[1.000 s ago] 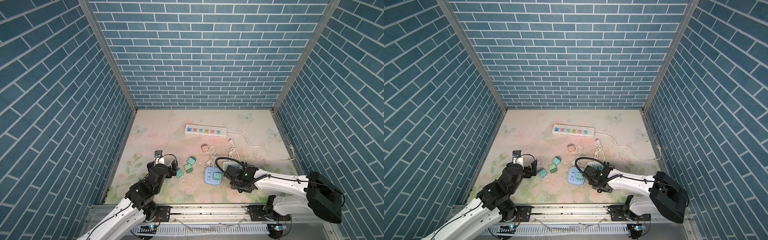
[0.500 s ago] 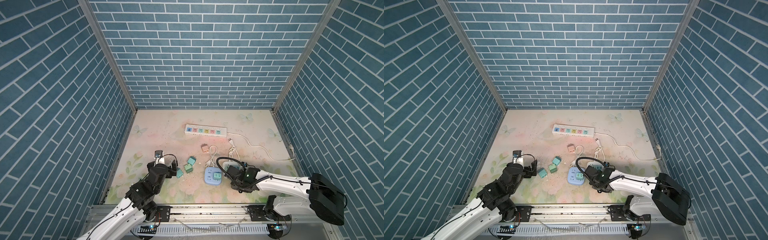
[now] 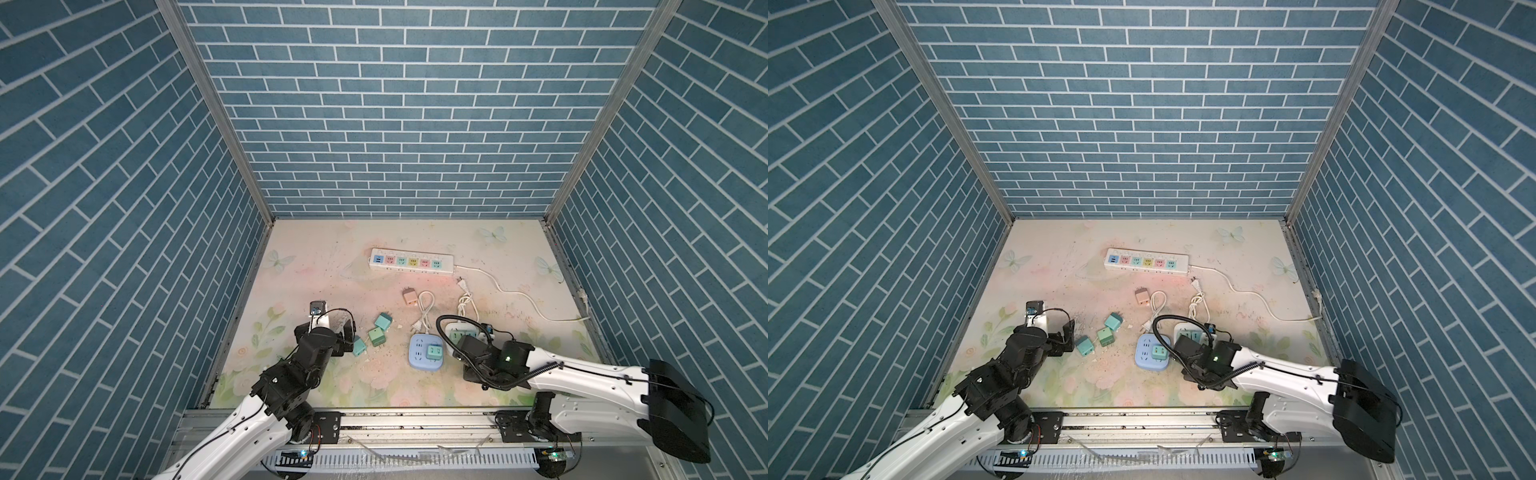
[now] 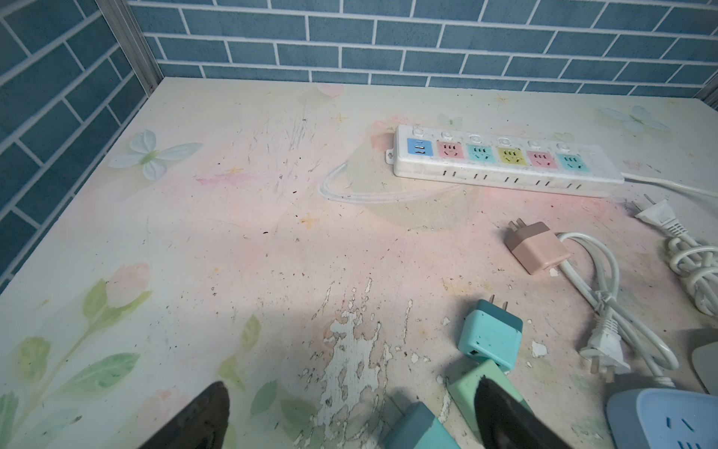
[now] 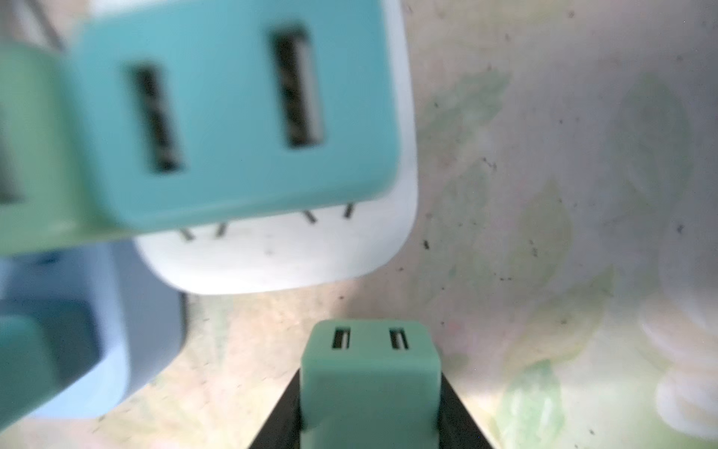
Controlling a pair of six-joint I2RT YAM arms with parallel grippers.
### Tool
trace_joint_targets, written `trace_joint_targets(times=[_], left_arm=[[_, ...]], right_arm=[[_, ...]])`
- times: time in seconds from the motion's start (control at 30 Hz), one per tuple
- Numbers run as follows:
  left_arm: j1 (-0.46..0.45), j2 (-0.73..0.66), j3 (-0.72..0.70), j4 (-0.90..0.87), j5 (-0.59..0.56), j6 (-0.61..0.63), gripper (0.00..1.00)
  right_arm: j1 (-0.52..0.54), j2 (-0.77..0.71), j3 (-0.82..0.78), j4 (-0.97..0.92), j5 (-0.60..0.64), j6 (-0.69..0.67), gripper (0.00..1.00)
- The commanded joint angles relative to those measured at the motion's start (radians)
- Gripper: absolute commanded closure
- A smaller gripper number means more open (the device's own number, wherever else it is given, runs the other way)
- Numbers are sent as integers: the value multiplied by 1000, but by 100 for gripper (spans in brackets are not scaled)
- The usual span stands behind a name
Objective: Insert plugs into power strip
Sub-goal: Pick up the plug from the bottom-right of the table.
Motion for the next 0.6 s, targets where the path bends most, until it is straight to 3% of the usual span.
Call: trace_joint_targets(times=[0.0, 0.27, 0.5, 0.57], left_arm=[[5, 2, -3, -5, -7, -6, 0], [5, 6, 9, -47, -70, -37, 0], [5, -33, 14, -86, -92, -48, 1], [6, -36, 16, -92, -93, -46, 0]], right_arm=[[14, -120, 9, 3, 91, -62, 86], [16, -337, 4, 212, 202, -308, 100], [15, -217, 87, 462, 327, -589, 100], [15, -185, 72, 628, 336, -747, 100]])
